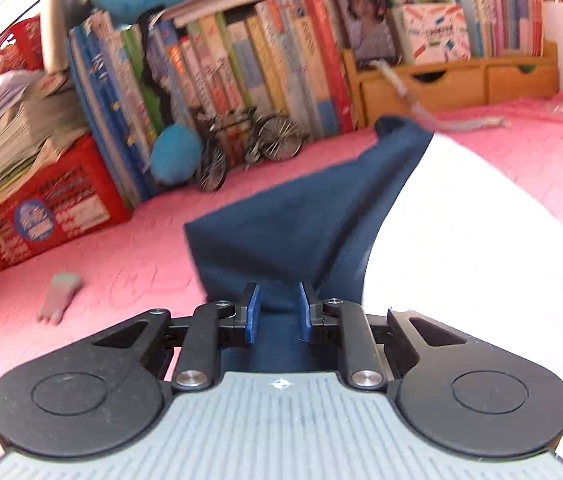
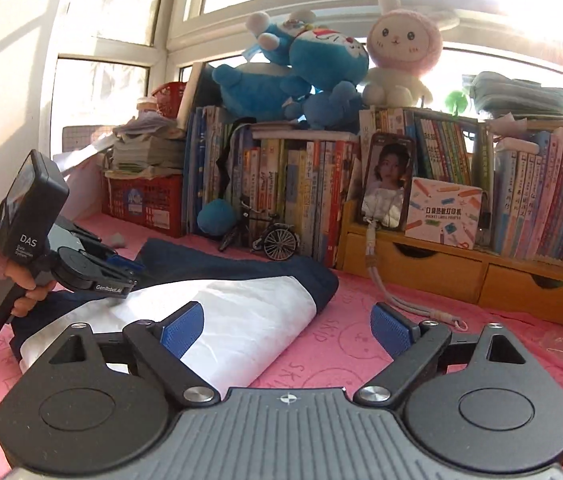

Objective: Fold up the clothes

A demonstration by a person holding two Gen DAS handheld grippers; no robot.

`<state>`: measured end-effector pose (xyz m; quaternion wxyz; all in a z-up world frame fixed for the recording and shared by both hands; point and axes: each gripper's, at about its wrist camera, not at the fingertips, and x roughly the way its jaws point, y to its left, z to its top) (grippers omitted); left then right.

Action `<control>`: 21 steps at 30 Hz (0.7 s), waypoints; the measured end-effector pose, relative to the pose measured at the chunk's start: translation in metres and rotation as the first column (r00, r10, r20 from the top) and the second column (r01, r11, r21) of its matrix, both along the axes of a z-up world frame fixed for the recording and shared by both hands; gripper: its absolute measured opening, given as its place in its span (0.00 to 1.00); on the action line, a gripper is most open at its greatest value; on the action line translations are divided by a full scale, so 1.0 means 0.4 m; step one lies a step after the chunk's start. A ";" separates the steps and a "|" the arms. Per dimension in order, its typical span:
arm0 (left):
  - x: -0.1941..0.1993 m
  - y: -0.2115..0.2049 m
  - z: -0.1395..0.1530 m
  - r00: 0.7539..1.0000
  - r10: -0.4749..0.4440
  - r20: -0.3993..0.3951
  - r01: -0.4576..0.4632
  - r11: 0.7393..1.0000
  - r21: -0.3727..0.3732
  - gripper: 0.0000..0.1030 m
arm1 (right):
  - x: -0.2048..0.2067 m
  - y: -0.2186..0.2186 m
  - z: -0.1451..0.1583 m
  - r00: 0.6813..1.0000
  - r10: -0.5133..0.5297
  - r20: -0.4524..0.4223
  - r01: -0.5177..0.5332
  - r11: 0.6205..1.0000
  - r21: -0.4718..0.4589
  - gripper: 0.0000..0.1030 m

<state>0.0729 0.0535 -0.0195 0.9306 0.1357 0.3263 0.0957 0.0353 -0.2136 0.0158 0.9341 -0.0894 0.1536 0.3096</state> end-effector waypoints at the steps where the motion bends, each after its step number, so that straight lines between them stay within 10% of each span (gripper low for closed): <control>1: -0.025 0.019 -0.011 1.000 0.023 0.000 -0.023 1.000 0.016 0.21 | -0.031 0.007 -0.008 1.000 -0.001 -0.002 0.001 0.999 -0.041 0.90; 7: -0.155 0.136 -0.004 0.979 0.205 -0.009 -0.204 0.973 -0.110 0.20 | -0.218 0.093 -0.088 1.000 0.007 -0.013 -0.009 0.985 -0.175 0.90; 14: -0.320 0.022 0.095 0.970 0.095 0.226 -0.050 0.979 -0.197 0.29 | -0.291 0.199 -0.157 0.993 -0.055 -0.103 0.041 0.990 -0.137 0.89; 21: -0.274 -0.029 -0.015 0.989 0.068 0.131 -0.039 0.977 -0.210 0.33 | -0.260 0.241 -0.149 0.985 -0.161 -0.067 0.141 0.961 -0.236 0.82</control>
